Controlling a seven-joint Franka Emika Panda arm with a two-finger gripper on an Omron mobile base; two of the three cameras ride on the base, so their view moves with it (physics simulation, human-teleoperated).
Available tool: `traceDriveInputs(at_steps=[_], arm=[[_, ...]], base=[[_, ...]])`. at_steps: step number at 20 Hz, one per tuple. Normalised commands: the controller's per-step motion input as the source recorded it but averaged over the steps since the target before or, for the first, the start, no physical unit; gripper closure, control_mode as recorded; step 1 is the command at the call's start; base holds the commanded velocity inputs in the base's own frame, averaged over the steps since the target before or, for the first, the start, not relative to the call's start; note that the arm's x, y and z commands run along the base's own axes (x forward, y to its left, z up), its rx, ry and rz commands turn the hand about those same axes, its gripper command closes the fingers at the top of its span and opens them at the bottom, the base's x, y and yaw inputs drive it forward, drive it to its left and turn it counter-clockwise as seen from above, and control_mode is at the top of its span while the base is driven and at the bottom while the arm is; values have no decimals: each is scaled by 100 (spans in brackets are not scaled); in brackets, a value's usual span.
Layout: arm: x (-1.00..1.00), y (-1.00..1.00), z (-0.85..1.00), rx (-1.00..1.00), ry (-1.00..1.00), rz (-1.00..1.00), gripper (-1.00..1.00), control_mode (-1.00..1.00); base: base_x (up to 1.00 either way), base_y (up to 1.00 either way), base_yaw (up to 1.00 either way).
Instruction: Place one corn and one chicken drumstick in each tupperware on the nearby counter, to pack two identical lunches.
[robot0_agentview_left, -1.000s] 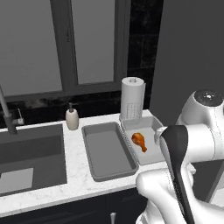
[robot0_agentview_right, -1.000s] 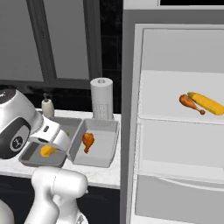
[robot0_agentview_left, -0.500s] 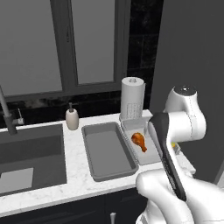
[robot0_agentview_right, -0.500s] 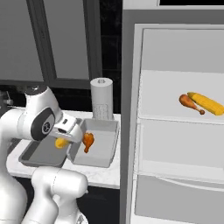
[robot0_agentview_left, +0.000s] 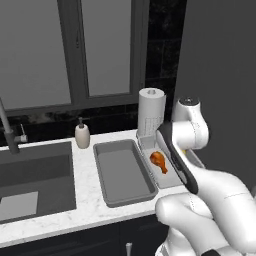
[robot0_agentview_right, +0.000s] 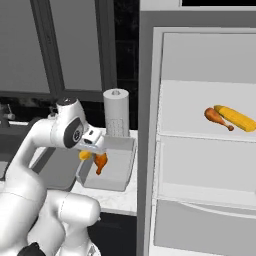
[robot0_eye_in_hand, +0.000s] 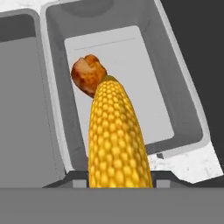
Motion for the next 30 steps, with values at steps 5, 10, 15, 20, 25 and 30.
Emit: traceDriveInputs(at_steps=[5,10,15,20,25,30], arm=[[82,-1,-62,-2,14,0,100,-100],[48,-4,-100,0,0,4,100,-100],[23,-20,-73,0,0,7,100,-100],[-3,-37,22,5,-1,9,100,-100],[-3,-20,29,12,-1,14,100,-100],[34,2,-25,7,0,21,100,-100]], base=[[0,0,0],[0,0,0],[0,0,0],[0,0,0],[0,0,0],[0,0,0]])
